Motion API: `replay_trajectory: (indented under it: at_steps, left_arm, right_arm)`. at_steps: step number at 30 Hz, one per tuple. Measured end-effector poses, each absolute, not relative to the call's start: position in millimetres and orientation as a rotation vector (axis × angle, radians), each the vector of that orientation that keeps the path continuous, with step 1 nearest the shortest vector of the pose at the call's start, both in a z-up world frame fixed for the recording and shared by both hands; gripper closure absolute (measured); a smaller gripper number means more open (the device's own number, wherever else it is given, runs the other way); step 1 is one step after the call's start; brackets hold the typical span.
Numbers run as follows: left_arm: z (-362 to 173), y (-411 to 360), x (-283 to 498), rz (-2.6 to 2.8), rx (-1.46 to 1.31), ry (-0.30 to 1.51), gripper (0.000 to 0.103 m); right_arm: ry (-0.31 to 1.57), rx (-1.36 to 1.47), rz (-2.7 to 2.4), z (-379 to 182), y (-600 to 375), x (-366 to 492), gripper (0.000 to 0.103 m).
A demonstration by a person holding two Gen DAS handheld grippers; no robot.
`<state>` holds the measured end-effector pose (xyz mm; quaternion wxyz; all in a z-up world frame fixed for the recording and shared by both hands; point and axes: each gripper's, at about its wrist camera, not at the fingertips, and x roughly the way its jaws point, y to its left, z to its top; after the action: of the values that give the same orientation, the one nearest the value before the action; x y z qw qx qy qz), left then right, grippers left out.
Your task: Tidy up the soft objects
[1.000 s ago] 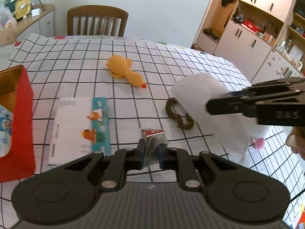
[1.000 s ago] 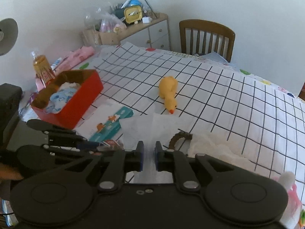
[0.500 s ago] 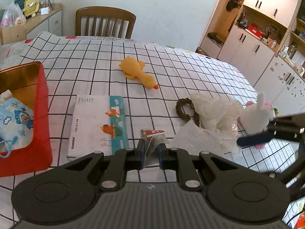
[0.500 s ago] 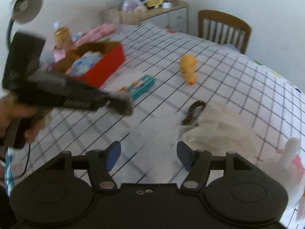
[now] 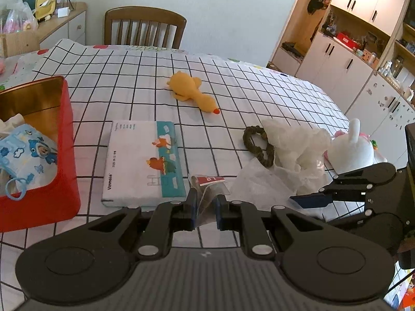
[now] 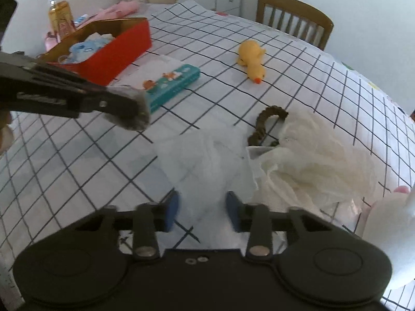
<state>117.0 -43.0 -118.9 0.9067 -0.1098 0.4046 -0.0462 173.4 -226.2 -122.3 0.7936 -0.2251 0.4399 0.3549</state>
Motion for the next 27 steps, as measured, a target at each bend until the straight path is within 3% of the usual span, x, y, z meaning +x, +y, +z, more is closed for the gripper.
replay_trajectory:
  at_steps: [3,6,27]
  left_arm:
    - [-118.5,-39.2,114.9,-0.085,-0.225,0.840,0.089]
    - [-116.5,-34.3,112.5,-0.077,-0.224,0.842,0.089]
    - [-50.2,21.3,89.6,-0.039,-0.169,0.770,0.089]
  right_arm:
    - [0.942,-0.469,0.742,-119.8,-228.5,174.1,0.096]
    - [0.927,-0.443,0.738,-112.5,-229.4,171.7,0.100]
    - [0.831,-0.118,0.880,-11.9,-176.0,162.0,0.100]
